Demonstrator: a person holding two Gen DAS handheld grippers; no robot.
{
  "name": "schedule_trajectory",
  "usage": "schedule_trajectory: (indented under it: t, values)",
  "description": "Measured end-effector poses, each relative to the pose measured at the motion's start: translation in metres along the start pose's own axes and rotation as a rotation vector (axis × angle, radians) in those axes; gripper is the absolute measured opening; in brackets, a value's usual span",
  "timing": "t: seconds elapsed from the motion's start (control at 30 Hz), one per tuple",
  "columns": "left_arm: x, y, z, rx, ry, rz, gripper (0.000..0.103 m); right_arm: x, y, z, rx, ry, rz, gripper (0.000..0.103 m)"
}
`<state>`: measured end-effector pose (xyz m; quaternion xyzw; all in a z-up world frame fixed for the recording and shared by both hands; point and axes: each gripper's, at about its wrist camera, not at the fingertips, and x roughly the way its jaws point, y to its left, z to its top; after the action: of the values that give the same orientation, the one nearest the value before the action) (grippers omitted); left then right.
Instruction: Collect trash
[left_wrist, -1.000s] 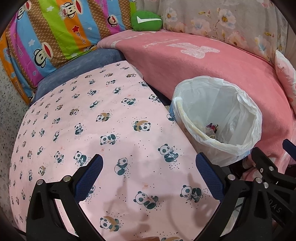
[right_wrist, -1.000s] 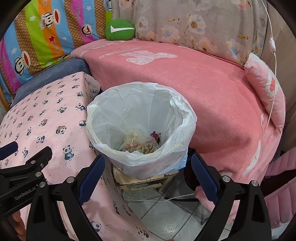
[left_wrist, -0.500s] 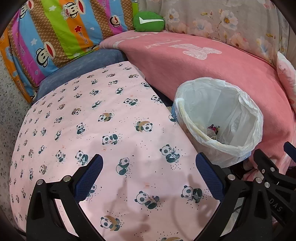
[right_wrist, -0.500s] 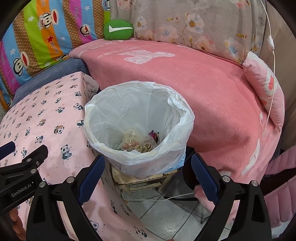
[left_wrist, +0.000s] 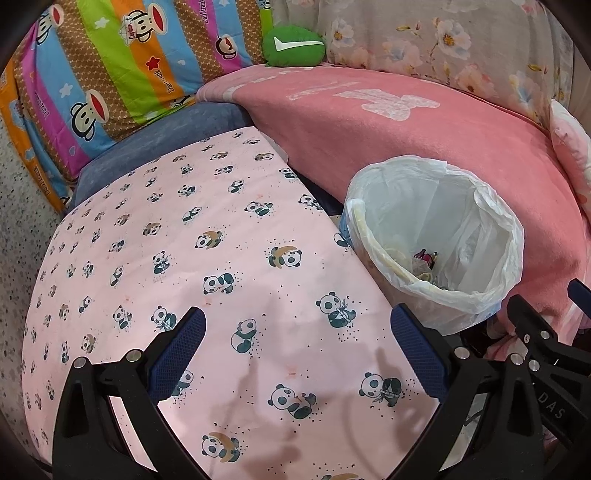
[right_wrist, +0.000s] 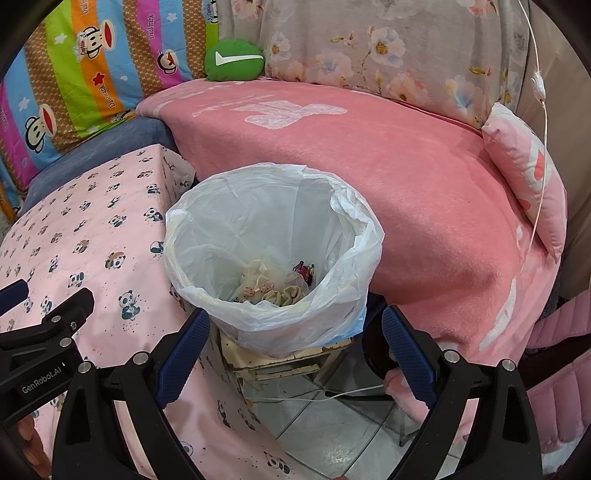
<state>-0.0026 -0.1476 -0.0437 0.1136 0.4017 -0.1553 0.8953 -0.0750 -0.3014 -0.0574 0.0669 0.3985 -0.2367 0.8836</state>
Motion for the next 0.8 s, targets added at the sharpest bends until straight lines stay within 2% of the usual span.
schedule_trajectory:
  t: [0.8]
  values:
    - [0.0007,-0.0031,-0.0008,-0.007,-0.001,-0.024,0.096,-0.0025,-0.0011,0.0007,0.005,0.000,-0.003,0.090]
